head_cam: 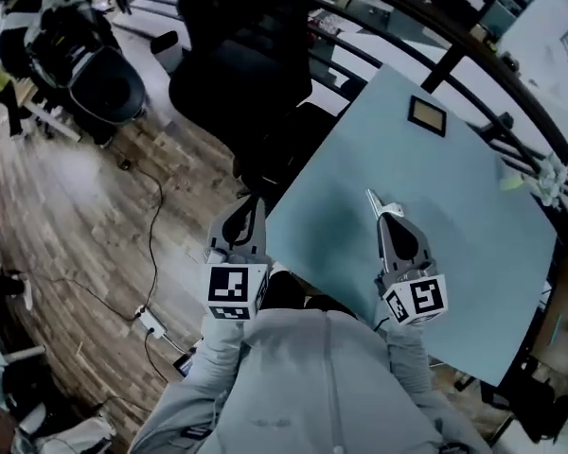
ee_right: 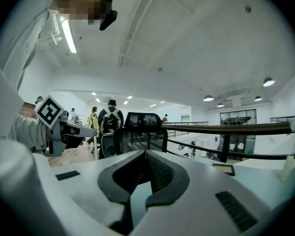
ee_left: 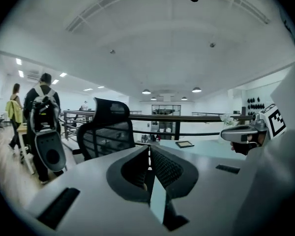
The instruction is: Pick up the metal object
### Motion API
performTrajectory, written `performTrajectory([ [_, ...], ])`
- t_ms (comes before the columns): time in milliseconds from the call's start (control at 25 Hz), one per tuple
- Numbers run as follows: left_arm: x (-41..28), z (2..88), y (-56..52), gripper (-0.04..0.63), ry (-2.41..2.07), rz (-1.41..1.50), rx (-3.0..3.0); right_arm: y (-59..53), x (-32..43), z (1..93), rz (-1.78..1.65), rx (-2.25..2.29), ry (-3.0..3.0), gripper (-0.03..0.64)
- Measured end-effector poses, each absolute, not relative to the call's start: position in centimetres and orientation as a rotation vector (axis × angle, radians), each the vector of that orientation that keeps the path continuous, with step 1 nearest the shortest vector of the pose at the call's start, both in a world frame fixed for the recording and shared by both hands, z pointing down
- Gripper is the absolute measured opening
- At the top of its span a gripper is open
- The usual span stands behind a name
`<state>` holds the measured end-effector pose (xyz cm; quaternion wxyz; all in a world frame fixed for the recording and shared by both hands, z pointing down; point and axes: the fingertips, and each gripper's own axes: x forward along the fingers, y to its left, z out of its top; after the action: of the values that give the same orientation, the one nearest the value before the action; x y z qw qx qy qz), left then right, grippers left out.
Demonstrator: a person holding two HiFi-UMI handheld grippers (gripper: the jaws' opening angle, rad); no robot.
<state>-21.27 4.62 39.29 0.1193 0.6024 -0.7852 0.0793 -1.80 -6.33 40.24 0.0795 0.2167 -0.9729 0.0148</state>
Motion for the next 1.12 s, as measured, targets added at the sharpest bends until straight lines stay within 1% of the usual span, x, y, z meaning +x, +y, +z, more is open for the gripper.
performTrajectory([
  [200,-20.1,39.6,-1.9,0.032,-2.092,0.263,2.003,-9.4,1.0,40.0,0.051,0.943,-2.814,0.023],
  [520,-15.4,41.1,-7.4,0.032,-1.741,0.32,2.3,-9.5,6.8,40.6,0.08,1.36,-2.609,0.023],
  [840,-11.4,41.9,-9.9,0.032,-1.585,0.335,2.394,-8.8,10.8,41.4,0.123,1.512,-2.491,0.025],
  [1120,-7.9,42.0,-11.9,0.032,-1.541,0.338,2.441,-9.5,13.2,42.1,0.136,1.53,-2.477,0.023],
])
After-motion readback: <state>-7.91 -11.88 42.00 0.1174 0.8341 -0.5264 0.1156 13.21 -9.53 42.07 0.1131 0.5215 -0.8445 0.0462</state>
